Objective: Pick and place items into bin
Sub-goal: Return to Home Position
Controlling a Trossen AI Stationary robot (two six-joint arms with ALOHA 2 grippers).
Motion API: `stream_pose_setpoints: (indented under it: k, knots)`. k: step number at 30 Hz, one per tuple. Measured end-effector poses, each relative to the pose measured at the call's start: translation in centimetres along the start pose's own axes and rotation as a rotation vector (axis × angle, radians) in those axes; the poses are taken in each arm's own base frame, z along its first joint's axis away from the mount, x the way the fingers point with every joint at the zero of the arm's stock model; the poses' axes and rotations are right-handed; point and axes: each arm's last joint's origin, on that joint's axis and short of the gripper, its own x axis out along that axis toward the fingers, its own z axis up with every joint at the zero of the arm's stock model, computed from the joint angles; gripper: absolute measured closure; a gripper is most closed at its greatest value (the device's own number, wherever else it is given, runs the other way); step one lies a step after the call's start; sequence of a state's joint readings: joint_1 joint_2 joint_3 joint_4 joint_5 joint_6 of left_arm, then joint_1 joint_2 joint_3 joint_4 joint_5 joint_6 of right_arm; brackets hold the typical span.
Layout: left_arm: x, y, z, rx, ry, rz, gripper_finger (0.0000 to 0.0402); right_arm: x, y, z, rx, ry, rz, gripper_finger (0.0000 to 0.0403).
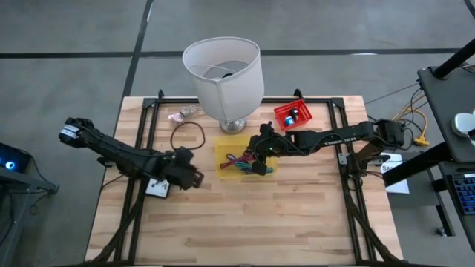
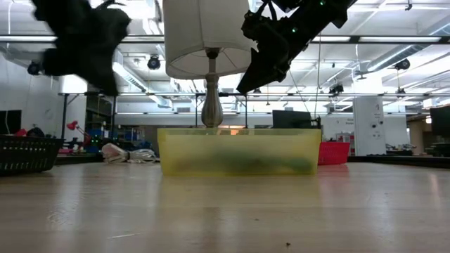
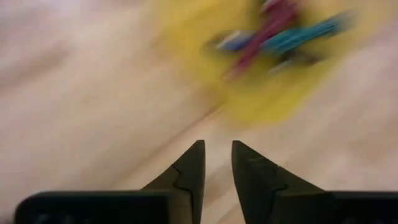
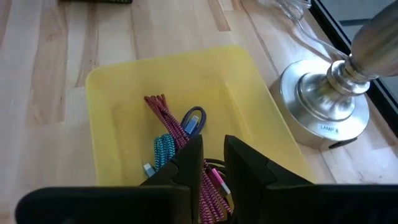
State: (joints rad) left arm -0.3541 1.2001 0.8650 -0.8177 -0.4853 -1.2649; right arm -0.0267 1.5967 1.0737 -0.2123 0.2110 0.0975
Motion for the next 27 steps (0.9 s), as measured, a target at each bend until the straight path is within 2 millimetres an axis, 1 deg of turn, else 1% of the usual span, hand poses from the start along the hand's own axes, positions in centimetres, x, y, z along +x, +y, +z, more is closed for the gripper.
stream_pose_setpoints:
  k: [2, 6, 8, 9, 13, 17, 20, 23, 27]
  knots:
    - [0.0, -1.3, 0.6, 0.098, -0.114, -0.121, 0.0352, 0.0, 0.0, 0.0, -0.027, -0.003, 0.014, 0.0351]
    - [-0.4, -3.8, 2.0, 0.361, -0.367, -0.332, 0.0382, -0.1, 0.2, 0.2, -0.079, -0.015, 0.078, 0.0351]
    - [-0.4, -4.3, 2.7, 0.421, -0.493, -0.395, 0.0396, -0.1, 0.3, 0.1, -0.091, -0.014, 0.106, 0.0351]
    - [-0.3, -4.2, 3.0, 0.413, -0.531, -0.405, 0.0399, 0.0, 0.3, 0.0, -0.092, -0.012, 0.108, 0.0351]
    - [0.0, -2.3, 3.8, 0.343, -0.61, -0.475, 0.04, 0.0, 0.3, -0.2, -0.076, -0.031, 0.11, 0.0351]
    - [-0.1, 0.1, 3.4, 0.406, -0.645, -0.585, 0.0401, -0.1, 0.2, -0.6, -0.041, -0.054, 0.114, 0.0351]
    - [-0.7, 2.1, 2.7, 0.464, -0.705, -0.602, 0.0401, -0.8, 0.1, -0.9, -0.032, -0.092, 0.122, 0.0351]
    - [-0.9, 4.2, 1.9, 0.516, -0.756, -0.593, 0.0401, -1.8, -0.1, -1.0, -0.015, -0.187, 0.13, 0.0351]
    - [-1.4, 6.6, 1.4, 0.458, -0.884, -0.627, 0.0401, -3.0, -0.7, -2.0, 0.044, -0.401, 0.144, 0.0351]
